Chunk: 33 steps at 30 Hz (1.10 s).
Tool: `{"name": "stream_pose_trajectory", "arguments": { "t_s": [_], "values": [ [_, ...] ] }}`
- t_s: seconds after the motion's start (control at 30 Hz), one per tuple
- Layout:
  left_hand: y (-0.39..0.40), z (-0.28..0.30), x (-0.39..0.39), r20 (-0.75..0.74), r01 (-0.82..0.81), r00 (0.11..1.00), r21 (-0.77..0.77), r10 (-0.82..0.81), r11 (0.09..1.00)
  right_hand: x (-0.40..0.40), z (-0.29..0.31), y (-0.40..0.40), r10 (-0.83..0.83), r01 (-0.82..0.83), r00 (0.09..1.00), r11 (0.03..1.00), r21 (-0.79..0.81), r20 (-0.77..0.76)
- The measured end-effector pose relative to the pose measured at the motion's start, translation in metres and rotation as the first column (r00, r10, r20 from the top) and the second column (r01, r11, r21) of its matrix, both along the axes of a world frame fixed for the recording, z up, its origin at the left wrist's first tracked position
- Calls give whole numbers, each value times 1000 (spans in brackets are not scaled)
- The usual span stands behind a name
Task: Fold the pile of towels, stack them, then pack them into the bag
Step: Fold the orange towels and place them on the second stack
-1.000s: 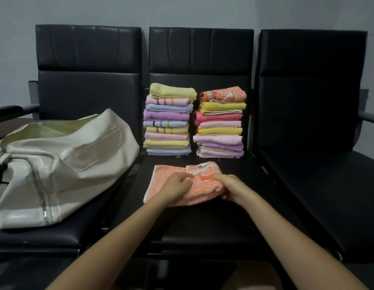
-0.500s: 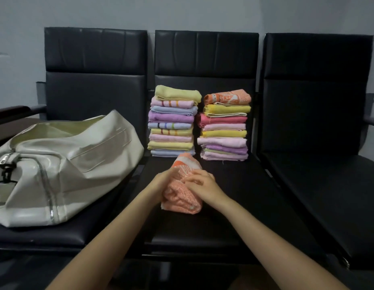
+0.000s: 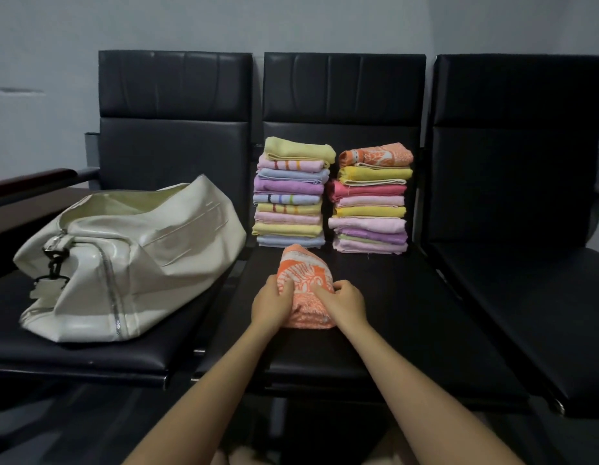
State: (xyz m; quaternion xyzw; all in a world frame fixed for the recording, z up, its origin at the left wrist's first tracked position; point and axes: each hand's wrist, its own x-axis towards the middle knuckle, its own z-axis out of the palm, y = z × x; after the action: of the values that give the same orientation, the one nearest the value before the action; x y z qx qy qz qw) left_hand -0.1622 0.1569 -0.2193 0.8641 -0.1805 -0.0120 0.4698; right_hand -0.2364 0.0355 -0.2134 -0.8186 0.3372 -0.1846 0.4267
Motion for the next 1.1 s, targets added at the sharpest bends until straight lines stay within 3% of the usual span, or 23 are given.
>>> {"name": "stream_pose_trajectory", "arguments": {
  "t_s": [0.17, 0.3, 0.4, 0.5, 0.77, 1.1],
  "values": [
    [16, -2, -27, -84, -5, 996, -51, 1, 999, -22, 14, 16, 99, -86, 982, 993, 81, -163],
    [22, -2, -42, -88, 51, 994, -140, -64, 989, -51, 16, 16, 167, -185, 983, 926, 330, 83],
    [14, -2, -50, -46, 112, 992, -97, -117, 989, -69, 10, 12, 113, -225, 953, 886, 406, 281],
    [6, -2, -53, -1, 140, 990, -57, -141, 988, -73, 4, 5, 63, -242, 929, 849, 470, 365],
    [6, -10, -46, 33, 127, 992, -147, -123, 981, -68, 5, 2, 75, -237, 930, 871, 430, 360],
    [10, -9, -40, -49, 113, 990, -283, -132, 953, -57, 9, 7, 89, -205, 945, 912, 356, 315]
  ]
}}
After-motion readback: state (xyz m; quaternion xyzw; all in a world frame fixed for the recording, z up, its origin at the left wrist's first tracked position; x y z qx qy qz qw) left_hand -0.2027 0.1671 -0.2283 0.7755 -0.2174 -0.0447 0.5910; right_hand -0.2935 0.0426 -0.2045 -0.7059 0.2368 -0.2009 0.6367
